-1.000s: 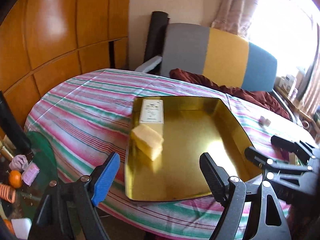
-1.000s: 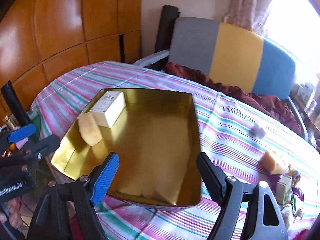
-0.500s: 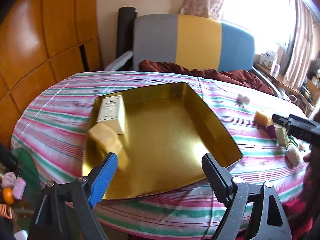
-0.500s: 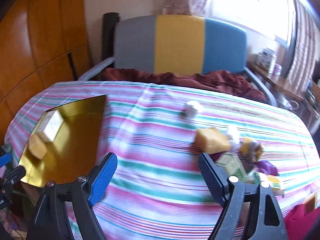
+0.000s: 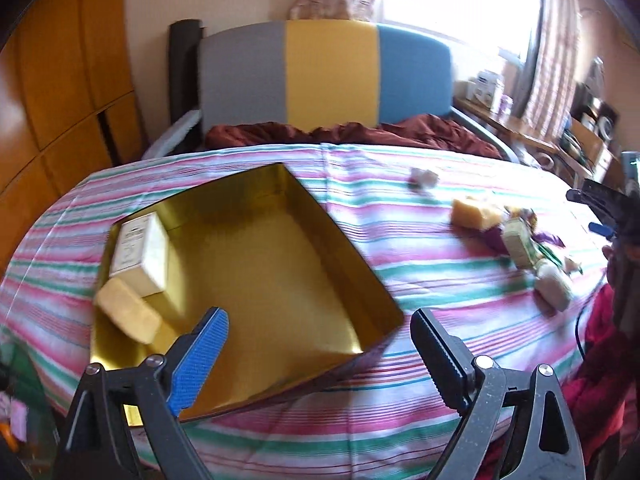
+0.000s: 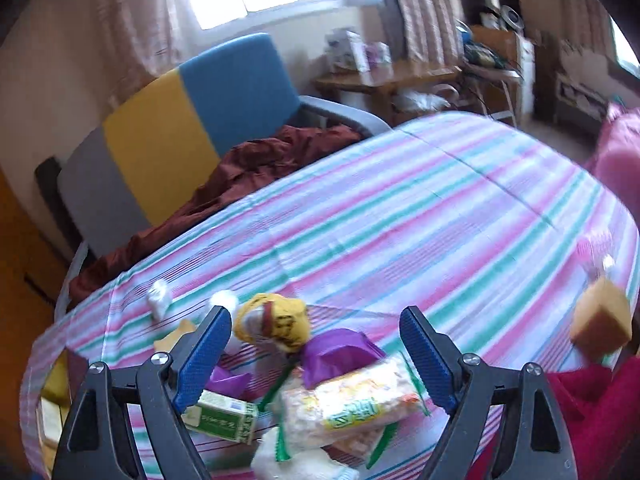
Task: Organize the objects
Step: 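Withdraw both grippers from the tray back toward the scattered items, then grasp the green-white juice carton with the left gripper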
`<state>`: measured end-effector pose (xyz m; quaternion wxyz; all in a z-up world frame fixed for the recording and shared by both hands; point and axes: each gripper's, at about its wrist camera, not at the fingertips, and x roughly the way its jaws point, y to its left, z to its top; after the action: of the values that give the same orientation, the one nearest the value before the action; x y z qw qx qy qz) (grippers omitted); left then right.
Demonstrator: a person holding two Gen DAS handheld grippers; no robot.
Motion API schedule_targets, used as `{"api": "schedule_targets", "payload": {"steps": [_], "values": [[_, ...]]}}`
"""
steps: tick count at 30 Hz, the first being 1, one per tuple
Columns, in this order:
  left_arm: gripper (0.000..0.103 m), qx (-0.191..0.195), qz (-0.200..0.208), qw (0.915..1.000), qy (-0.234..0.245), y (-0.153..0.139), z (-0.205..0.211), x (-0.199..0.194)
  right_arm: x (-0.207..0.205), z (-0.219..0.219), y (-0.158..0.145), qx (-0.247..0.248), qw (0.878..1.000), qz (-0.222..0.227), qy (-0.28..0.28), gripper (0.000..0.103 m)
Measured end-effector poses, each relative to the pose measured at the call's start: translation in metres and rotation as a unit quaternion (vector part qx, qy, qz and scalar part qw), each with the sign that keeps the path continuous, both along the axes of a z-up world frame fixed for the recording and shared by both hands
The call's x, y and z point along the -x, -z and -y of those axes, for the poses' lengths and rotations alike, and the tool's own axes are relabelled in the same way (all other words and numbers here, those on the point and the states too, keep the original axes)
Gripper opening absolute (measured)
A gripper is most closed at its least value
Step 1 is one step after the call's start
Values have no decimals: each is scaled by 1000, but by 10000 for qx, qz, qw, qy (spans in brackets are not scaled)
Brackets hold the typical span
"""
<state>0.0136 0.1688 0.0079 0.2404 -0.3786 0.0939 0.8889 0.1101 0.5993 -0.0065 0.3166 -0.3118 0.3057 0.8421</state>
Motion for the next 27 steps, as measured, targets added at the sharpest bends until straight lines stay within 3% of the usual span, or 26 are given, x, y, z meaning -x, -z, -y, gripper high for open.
{"api": "schedule_targets", "payload": {"steps": [2, 5, 16, 27], "values": [[93, 11, 37, 9998, 203, 3, -15, -2, -16, -19, 9, 671, 9964, -429, 287, 88], [93, 28, 160, 9984, 538, 9, -42, -6, -23, -28, 15, 1048, 9917, -581, 460, 88], [92, -265, 974, 9857, 1346, 34, -123, -6, -12, -22, 16, 1135, 9923, -493, 106, 88], [93, -544, 968, 9809, 1597, 27, -215, 26, -5, -25, 20, 1270, 9905, -522, -66, 88]]}}
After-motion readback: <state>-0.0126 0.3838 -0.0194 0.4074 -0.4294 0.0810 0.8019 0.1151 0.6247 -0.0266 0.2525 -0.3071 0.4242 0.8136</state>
